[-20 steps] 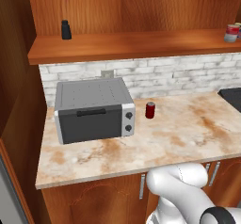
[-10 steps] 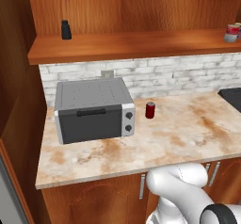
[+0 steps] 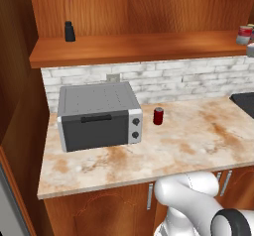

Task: Pick the cans from the counter and place them in their designated side in the cabinet.

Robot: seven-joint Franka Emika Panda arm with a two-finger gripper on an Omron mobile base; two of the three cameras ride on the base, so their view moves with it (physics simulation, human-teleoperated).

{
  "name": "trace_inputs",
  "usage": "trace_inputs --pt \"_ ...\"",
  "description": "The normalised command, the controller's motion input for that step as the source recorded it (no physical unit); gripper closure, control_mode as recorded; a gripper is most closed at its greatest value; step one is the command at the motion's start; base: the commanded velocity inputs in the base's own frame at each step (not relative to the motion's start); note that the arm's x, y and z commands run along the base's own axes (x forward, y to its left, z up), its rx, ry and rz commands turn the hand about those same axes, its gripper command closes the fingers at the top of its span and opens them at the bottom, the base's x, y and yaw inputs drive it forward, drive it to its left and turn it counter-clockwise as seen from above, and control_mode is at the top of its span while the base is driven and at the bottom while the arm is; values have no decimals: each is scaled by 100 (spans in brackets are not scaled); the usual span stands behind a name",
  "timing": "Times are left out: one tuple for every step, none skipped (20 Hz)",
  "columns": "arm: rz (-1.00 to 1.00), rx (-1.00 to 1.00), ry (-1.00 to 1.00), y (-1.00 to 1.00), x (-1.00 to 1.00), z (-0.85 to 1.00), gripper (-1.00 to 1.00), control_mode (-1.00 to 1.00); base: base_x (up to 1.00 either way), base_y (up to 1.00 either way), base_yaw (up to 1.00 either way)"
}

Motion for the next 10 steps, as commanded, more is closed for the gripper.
trace_inputs --pt "0 0 0 -4 38 0 100 -100 0 0 0" --pt "0 -1 0 -6 34 0 100 -100 0 0 0" --pt "0 -1 0 -7 32 0 100 -100 0 0 0" --pt "0 -1 0 -7 33 0 100 -100 0 0 0" --pt "0 -1 0 -7 35 0 100 -100 0 0 0" --pt "0 -1 0 -6 35 0 100 -100 0 0 0" --pt "0 -1 1 -7 35 0 100 -100 0 0 0" --pt "0 -1 1 -10 36 0 100 -100 0 0 0" --pt "0 -1 2 -20 35 0 100 -100 0 0 0" --pt "0 -1 2 -19 35 0 100 -100 0 0 0"
